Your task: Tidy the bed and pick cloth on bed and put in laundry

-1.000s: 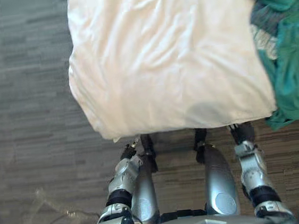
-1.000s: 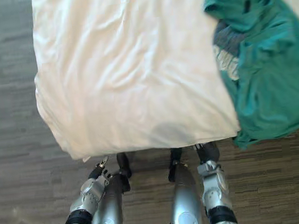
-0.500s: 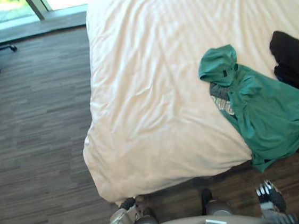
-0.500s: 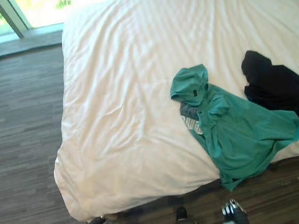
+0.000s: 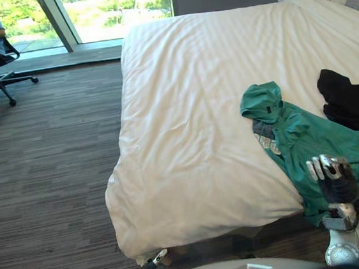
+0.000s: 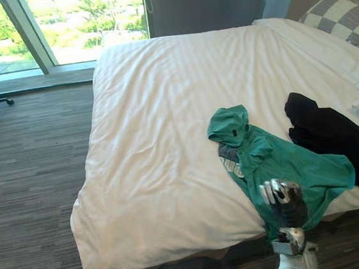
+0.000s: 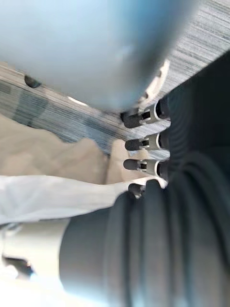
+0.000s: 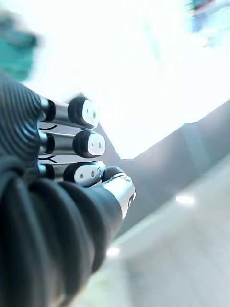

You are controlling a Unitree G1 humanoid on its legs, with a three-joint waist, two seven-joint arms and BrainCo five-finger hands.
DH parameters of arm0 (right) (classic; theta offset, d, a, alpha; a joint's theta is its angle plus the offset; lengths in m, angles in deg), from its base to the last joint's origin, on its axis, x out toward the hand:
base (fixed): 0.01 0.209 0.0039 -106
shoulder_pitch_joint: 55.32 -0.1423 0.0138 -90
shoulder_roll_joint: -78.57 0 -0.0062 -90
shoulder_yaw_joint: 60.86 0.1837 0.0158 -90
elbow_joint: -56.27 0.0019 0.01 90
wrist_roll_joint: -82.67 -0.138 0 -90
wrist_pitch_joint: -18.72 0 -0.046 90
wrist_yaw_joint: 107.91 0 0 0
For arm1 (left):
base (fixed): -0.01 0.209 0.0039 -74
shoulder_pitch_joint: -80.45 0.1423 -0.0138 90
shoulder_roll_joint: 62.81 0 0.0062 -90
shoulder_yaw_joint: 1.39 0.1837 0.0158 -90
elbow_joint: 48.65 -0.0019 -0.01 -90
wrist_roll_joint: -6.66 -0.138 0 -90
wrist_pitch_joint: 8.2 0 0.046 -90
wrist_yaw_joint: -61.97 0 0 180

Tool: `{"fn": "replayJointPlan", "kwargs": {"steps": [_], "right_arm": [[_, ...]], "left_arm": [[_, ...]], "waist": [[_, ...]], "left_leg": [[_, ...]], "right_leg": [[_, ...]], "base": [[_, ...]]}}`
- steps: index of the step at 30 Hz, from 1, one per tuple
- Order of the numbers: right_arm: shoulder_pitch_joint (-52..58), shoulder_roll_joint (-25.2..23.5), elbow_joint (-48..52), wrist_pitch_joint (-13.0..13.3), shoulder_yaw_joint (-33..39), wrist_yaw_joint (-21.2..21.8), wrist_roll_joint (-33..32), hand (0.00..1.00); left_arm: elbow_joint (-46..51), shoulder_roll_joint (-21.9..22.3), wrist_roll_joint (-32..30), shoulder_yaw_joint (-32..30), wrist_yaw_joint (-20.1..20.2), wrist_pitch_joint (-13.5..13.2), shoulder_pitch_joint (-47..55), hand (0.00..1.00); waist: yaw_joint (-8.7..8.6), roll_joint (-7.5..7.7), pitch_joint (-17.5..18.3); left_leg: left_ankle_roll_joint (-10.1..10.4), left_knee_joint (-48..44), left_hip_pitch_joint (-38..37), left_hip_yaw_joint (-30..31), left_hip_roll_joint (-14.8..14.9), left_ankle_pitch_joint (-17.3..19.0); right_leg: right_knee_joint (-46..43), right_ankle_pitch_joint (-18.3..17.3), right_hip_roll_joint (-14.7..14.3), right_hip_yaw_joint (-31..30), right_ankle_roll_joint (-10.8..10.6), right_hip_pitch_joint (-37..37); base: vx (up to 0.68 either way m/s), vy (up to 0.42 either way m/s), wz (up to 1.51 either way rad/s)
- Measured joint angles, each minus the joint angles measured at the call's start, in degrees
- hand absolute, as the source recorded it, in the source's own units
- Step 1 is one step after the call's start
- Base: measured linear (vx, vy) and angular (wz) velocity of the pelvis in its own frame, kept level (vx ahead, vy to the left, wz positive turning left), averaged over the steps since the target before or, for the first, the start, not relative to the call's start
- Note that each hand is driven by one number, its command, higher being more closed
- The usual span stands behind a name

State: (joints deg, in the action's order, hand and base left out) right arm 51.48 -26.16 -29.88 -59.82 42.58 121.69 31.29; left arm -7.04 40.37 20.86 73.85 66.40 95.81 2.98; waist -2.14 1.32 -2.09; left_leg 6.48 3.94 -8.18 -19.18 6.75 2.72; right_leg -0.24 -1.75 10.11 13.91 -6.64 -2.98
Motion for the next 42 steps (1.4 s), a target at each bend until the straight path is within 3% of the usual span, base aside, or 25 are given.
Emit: {"fn": "replayJointPlan", "kwargs": {"steps": [2,5,7,9,10,12,15,17,21,22,25,30,34,38,42], "right_arm": [[-2.5,-0.1,2.8,-4.8,-8.4,2.0,0.6,1.0],[-6.5,-0.1,2.9,-9.6,-18.2,0.8,2.8,1.0],[-9.6,-0.3,1.2,-11.0,-24.9,-1.8,3.4,1.0],[-16.7,0.2,-2.4,-11.0,-32.0,-6.0,3.4,1.0],[-19.0,0.2,-3.1,-10.8,-33.1,-7.1,3.5,1.0],[-29.8,-0.5,-6.4,-9.5,-35.6,-11.4,4.6,1.0],[-41.6,-0.8,-12.2,-7.4,-36.4,-17.0,6.9,1.0],[-45.9,-0.8,-15.2,-6.7,-36.5,-19.9,7.8,1.0],[-50.7,-1.2,-22.9,-3.8,-36.2,-25.3,9.6,1.0],[-51.7,-1.1,-25.6,-2.6,-35.1,-27.2,10.1,1.0],[-52.5,-1.0,-30.1,1.0,-32.0,-30.4,9.9,1.0],[-50.0,-1.1,-29.5,6.2,-29.1,-31.4,7.4,1.0],[-44.1,-1.1,-25.4,6.5,-25.3,-30.3,5.0,1.0],[-31.1,-0.9,-18.6,6.5,-19.6,-24.9,1.6,1.0],[-18.9,-0.2,-17.4,4.5,-14.0,-20.2,1.0,1.0]], "left_arm": [[-0.1,-0.6,0.9,3.4,-1.5,-0.9,0.1,0.0],[-0.2,-1.5,2.4,6.5,-3.6,-1.5,0.0,0.0],[-0.2,-2.2,3.5,8.7,-4.7,-2.4,-0.3,0.0],[-0.4,-3.1,5.4,11.9,-5.6,-3.9,-2.4,0.0],[-0.4,-3.3,5.9,12.7,-5.8,-4.5,-3.2,0.0],[-0.6,-3.5,9.5,14.2,-6.1,-6.4,-7.2,0.0],[-2.4,-2.8,12.4,14.8,-5.6,-8.5,-11.8,0.0],[-2.4,-2.7,13.5,14.8,-5.0,-9.4,-13.9,0.0],[-2.4,-2.7,13.9,15.8,-4.7,-10.3,-16.8,0.0],[-2.7,-2.4,13.9,15.9,-4.7,-10.7,-18.0,0.0],[-3.5,-1.6,13.9,16.0,-4.9,-11.1,-19.7,0.0],[-4.6,0.7,13.9,14.0,-7.4,-11.4,-21.7,0.0],[-3.7,2.0,13.9,12.7,-10.0,-10.8,-22.1,0.0],[-1.2,1.5,14.9,12.5,-11.9,-7.9,-21.9,0.0],[-0.1,1.2,17.0,14.3,-11.9,-5.0,-21.8,0.0]], "waist": [[-0.06,-0.06,0.0],[0.27,-0.25,-0.2],[1.23,-0.68,-0.7],[2.29,-0.83,-3.4],[2.65,-1.01,-4.6],[3.56,-2.2,-11.0],[4.28,-5.25,-18.6],[4.83,-5.98,-22.2],[5.67,-6.16,-24.2],[6.35,-6.61,-24.4],[6.2,-7.03,-24.7],[5.61,-7.01,-24.7],[4.48,-6.45,-25.0],[1.63,-3.82,-25.5],[0.45,-0.94,-24.3]], "left_leg": [[-0.1,0.0,0.1,1.8,-0.6,-0.1],[-0.2,-0.1,0.3,3.8,-0.9,-0.1],[-0.3,-0.2,1.4,4.8,-1.0,-0.2],[-0.6,-2.2,5.1,6.9,-1.1,-0.1],[-0.6,-2.9,6.4,7.3,-1.2,-0.1],[-1.0,-4.8,11.0,8.3,-1.5,-0.3],[-2.2,-6.4,16.0,9.6,-2.4,-1.4],[-2.2,-7.3,18.1,10.8,-2.5,-1.4],[-2.2,-9.8,23.3,12.1,-2.5,-1.4],[-2.2,-10.9,24.7,12.2,-2.5,-1.4],[-2.3,-12.9,26.6,12.5,-2.8,-1.4],[-2.5,-14.1,27.1,11.1,-2.9,-1.8],[-2.4,-14.1,25.5,8.1,-2.6,-1.9],[-1.9,-14.1,22.0,3.5,-2.1,-1.5],[-1.2,-14.1,17.9,-0.5,-0.5,2.1]], "right_leg": [[1.7,0.7,0.0,1.1,-0.1,-1.5],[2.7,0.8,0.0,2.5,-0.2,-2.6],[3.4,1.1,0.1,3.3,-0.2,-2.3],[3.5,1.4,0.4,4.5,-0.1,-0.7],[3.3,1.5,0.4,4.6,-0.1,0.2],[2.4,2.5,1.0,4.9,0.1,4.2],[1.6,3.6,1.9,5.2,0.0,8.0],[1.5,3.8,2.1,5.5,0.1,9.3],[0.1,3.5,2.3,5.8,0.5,13.3],[-1.4,3.0,2.6,5.7,1.1,14.9],[-6.4,0.2,4.0,5.1,1.5,18.1],[-14.2,-4.7,5.6,3.3,1.5,22.3],[-16.7,-5.6,5.7,1.3,1.8,23.1],[-18.3,-5.5,6.0,-1.6,1.8,22.5],[-18.3,-5.6,4.6,-3.8,1.8,21.0]], "base": [[0.01,0.007,0.23],[0.0,-0.012,0.31],[-0.03,-0.013,0.28],[-0.05,-0.014,0.34],[-0.1,-0.002,0.28],[-0.13,0.015,0.18],[-0.09,0.039,0.18],[0.0,0.001,0.15],[0.03,-0.004,0.2],[0.06,-0.003,0.07],[0.05,-0.006,0.04],[0.05,-0.059,-0.06],[0.04,-0.048,-0.22],[0.03,-0.013,-0.43],[0.02,0.035,-0.49]]}}
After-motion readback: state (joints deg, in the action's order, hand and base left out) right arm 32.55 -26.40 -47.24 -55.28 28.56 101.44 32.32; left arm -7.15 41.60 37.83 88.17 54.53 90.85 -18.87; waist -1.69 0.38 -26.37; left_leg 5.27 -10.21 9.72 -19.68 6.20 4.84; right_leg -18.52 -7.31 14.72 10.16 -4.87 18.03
